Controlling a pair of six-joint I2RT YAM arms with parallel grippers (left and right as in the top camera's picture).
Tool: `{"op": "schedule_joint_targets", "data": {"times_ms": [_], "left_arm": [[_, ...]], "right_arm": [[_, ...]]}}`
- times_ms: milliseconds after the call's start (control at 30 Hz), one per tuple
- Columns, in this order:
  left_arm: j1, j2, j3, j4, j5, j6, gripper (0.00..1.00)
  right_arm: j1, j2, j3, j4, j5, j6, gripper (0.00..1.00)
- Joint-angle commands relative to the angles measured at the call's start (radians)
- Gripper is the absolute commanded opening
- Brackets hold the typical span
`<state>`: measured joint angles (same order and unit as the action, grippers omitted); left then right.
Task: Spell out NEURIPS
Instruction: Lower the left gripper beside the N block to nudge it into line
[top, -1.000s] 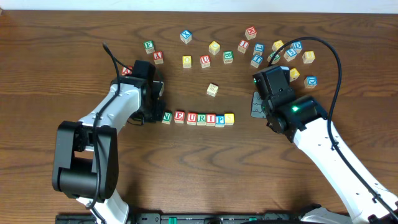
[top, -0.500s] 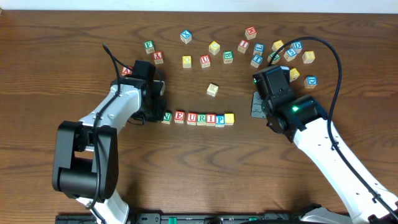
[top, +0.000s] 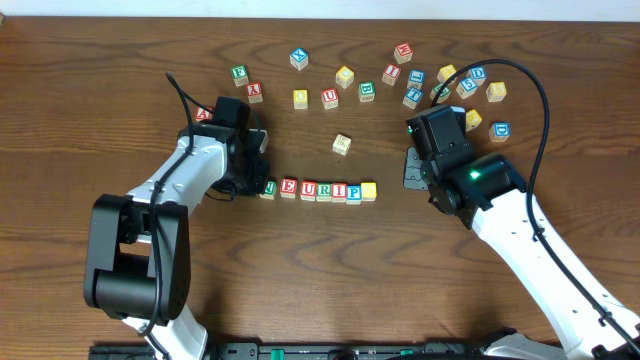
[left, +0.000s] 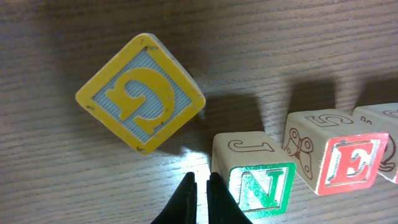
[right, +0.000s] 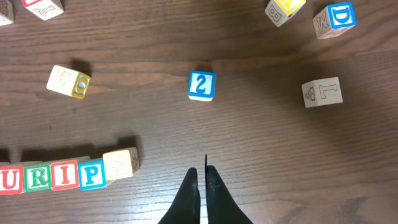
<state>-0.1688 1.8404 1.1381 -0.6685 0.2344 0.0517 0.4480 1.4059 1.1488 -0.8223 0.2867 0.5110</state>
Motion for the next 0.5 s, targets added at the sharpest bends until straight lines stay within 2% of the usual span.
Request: {"op": "schedule_joint_targets", "data": {"times_ms": [0,467], "left_arm": [[-0.001,0.002,-0.011,0.001,0.029,-0.004,0.08],[-0.001,0.002,-0.011,0.001,0.072,-0.005,0.08]], "right_arm": [[-0.002,-0.009,0.007,-0.001,0.010,-0.003,0.01],[-0.002,-0.009,0.007,-0.001,0.010,-0.002,0.01]]}}
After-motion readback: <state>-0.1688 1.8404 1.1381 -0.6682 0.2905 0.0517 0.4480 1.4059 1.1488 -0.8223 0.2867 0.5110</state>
